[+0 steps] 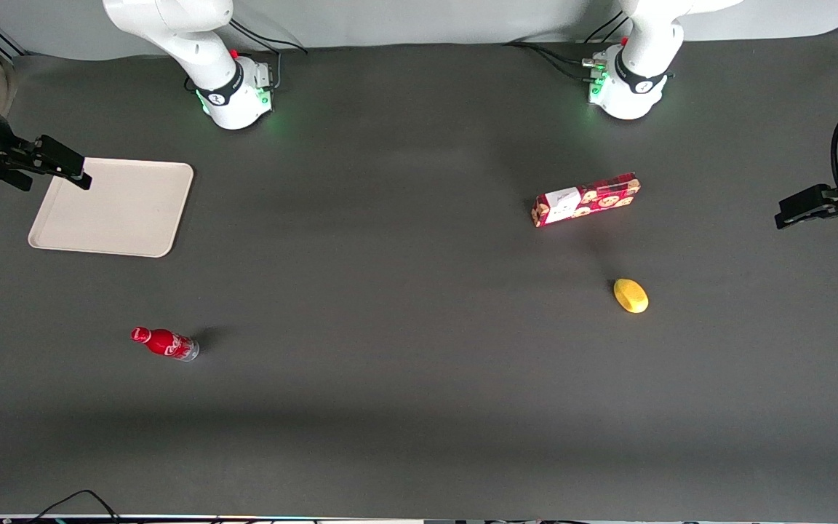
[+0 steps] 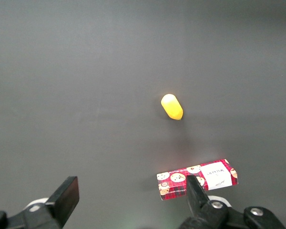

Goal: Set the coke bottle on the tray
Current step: 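Move the right gripper down to the red Coca-Cola bottle lying on the table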

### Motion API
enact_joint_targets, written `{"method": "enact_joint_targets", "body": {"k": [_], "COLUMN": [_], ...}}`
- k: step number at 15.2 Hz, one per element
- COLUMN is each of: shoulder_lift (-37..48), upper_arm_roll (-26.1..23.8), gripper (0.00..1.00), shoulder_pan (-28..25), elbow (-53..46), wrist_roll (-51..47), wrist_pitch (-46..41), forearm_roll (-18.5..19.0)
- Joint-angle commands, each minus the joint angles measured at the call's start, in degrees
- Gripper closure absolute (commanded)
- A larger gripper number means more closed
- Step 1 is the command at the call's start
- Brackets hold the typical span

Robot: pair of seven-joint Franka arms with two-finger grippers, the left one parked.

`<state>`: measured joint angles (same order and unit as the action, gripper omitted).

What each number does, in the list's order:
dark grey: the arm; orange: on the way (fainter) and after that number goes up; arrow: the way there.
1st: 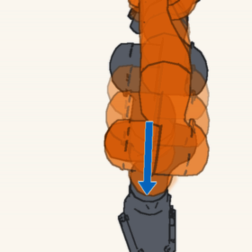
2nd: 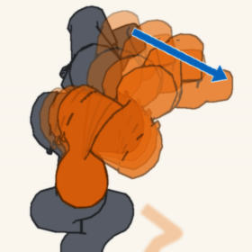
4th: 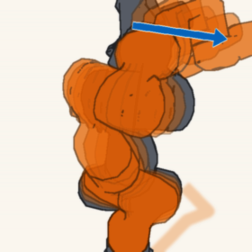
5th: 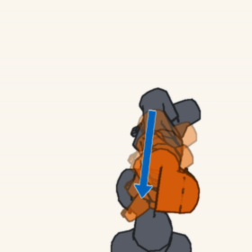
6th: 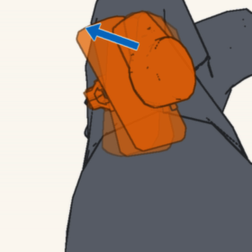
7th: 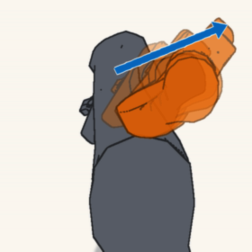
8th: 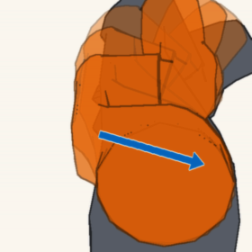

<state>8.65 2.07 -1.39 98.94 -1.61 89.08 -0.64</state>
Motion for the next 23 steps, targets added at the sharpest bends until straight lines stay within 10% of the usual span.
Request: {"method": "enact_joint_targets", "body": {"k": [1,9,23], "shoulder_lift": [1.11,-1.87,-32.29], "upper_arm_roll": [-0.31,-0.22,-1.71], "gripper": [0.00,0.00,0.00], "shoulder_pan": [0.51,0.06,4.72], "elbow": [0.72,-0.15,-9.73], "wrist_roll": [-1.12,-0.59,6.25], "wrist_pitch": [-0.13,2.40,26.85], "forearm_roll": [-0.24,2.21,2.39]}}
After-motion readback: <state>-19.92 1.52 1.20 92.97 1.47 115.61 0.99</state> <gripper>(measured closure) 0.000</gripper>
